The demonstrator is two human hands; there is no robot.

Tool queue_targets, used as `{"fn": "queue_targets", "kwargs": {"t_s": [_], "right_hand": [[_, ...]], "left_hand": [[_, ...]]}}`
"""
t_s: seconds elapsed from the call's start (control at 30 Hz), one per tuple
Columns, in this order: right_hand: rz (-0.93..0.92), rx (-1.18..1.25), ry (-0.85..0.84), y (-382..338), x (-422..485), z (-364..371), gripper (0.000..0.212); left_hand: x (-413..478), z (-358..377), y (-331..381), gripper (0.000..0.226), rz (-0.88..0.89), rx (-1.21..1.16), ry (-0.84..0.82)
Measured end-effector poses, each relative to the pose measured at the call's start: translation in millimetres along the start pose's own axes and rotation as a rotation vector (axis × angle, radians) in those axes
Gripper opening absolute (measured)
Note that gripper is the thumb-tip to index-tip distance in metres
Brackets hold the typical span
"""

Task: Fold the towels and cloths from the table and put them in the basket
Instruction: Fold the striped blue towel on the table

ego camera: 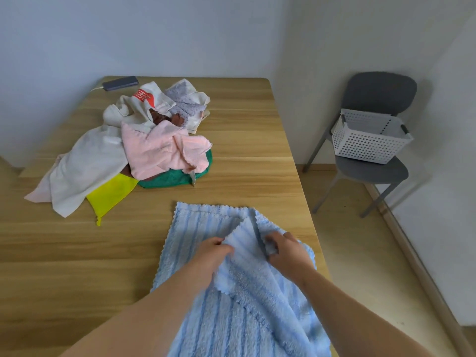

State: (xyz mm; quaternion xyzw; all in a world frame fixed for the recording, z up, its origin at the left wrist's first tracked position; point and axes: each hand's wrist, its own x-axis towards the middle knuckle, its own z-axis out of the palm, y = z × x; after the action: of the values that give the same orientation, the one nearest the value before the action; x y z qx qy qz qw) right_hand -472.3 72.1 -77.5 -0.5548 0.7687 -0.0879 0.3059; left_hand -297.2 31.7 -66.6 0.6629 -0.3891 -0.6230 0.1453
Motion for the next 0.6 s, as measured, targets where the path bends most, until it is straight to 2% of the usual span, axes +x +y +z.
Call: {"fn": "queue_targets", "kwargs": {"t_s": [0.13,0.23,0.3,0.37,0.47,0.5,0.53,0.6], "right_hand": [[-0.051,-0.05,-0.037,3,9,3,0.03],[-0.025,-0.039,-0.016,7,12,-3,0.02],[0.027,0.124,0.001,8,14,-12,0.008],[0.104,0.303,0.073,8,18,-27,0.006],[0.262,0.596,0.376,7,24,-54,0.03],[0.28,0.698,0.426,8,23,-60,0.039],[0.262,0.764,0.435,8,21,-63,0.046],[0.177,0.737,0.386,5,13,-62,0.043]], "left_hand": [[4,-4,-3,0.025,-0.032,0.012,-0.028],[3,-2,3,0.012,-0.036,-0.04,-0.035],[0,1,8,0.005,-0.039,-0.076,-0.053],[-2,4,13,0.007,-0.043,-0.096,-0.076],[-4,11,21,0.012,-0.033,-0.131,-0.086],[-5,16,24,0.01,-0.019,-0.142,-0.088],[-7,22,27,0.006,0.0,-0.164,-0.104],[-11,36,35,0.01,0.031,-0.255,-0.207]]}}
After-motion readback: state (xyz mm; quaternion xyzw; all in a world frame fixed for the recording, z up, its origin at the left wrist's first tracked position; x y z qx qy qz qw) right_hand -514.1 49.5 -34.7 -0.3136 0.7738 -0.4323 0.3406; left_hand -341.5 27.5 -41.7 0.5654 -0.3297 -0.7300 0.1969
